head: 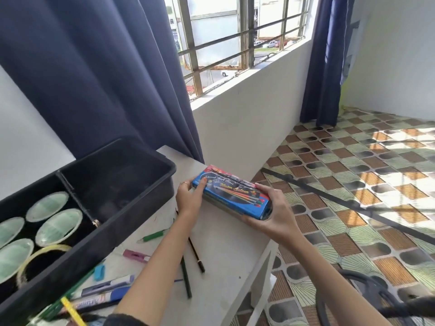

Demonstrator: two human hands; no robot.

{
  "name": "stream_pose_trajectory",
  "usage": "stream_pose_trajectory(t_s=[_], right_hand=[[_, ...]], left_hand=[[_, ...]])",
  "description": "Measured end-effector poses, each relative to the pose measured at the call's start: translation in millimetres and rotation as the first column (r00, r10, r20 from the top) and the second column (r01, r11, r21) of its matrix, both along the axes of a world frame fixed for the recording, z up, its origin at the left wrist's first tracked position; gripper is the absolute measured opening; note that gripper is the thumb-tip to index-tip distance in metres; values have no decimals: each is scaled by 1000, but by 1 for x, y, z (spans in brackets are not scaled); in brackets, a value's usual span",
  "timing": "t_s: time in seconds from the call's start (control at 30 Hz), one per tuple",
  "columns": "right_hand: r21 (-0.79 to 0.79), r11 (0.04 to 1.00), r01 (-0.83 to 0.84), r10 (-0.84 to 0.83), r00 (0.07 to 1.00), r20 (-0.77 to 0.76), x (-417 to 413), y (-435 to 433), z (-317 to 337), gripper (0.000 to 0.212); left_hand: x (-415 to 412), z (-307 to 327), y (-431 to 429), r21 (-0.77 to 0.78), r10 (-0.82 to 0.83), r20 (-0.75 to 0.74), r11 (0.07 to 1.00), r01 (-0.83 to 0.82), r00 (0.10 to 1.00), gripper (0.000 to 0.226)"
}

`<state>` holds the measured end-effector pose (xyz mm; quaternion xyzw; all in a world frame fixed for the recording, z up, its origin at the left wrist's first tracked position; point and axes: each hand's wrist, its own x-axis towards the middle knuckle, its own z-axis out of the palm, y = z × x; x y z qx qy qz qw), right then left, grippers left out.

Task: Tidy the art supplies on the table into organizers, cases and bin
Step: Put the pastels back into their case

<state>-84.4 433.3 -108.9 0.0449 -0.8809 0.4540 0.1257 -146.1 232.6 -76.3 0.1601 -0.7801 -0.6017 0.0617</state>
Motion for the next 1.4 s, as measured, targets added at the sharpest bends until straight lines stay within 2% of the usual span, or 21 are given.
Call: stream_pose_trajectory(t_s=[0.1, 0.13, 0.23, 0.3, 0.47, 0.57, 0.77, 1.0, 1.2, 1.4], right_hand=[[270, 960, 77, -63, 996, -58, 4, -7, 3, 95], [297, 949, 107, -79, 991, -107, 6, -12, 7, 92], [226, 966, 129, -68, 964, -258, 10, -36, 23, 62], [169, 983, 75, -21, 954, -298, 10, -55, 30, 43], [73, 993, -89, 106, 956, -273, 19, -109, 39, 26], [13, 973, -228, 223, 936, -274, 38, -152, 40, 16], [-71, 866, -495, 482, 864, -148, 91, -240, 44, 17], [-120, 686, -718, 711, 696, -98, 169, -337, 51, 15], [-197, 532, -824, 834, 550, -48, 239, -410, 53, 14], [-276, 452, -848, 877, 479, -37, 307, -484, 58, 17]], left_hand=[[7, 4, 0, -84, -31, -13, 996, 29, 999, 53], [12, 7, 1, -115, -30, -43, 993, 25, 999, 55], [35, 16, 0, -135, 2, -156, 991, -23, 988, 45], [53, 20, -6, -95, 46, -193, 993, -65, 980, 37], [105, 23, -33, 113, 210, -236, 976, -188, 949, 21], [141, 24, -64, 122, 288, -248, 956, -265, 925, 18], [221, 28, -134, 173, 520, -286, 854, -490, 805, 19], [319, 33, -213, 220, 733, -297, 676, -704, 612, 17], [401, 35, -273, 284, 837, -311, 534, -797, 450, 17], [472, 39, -340, 275, 863, -310, 482, -832, 398, 17]])
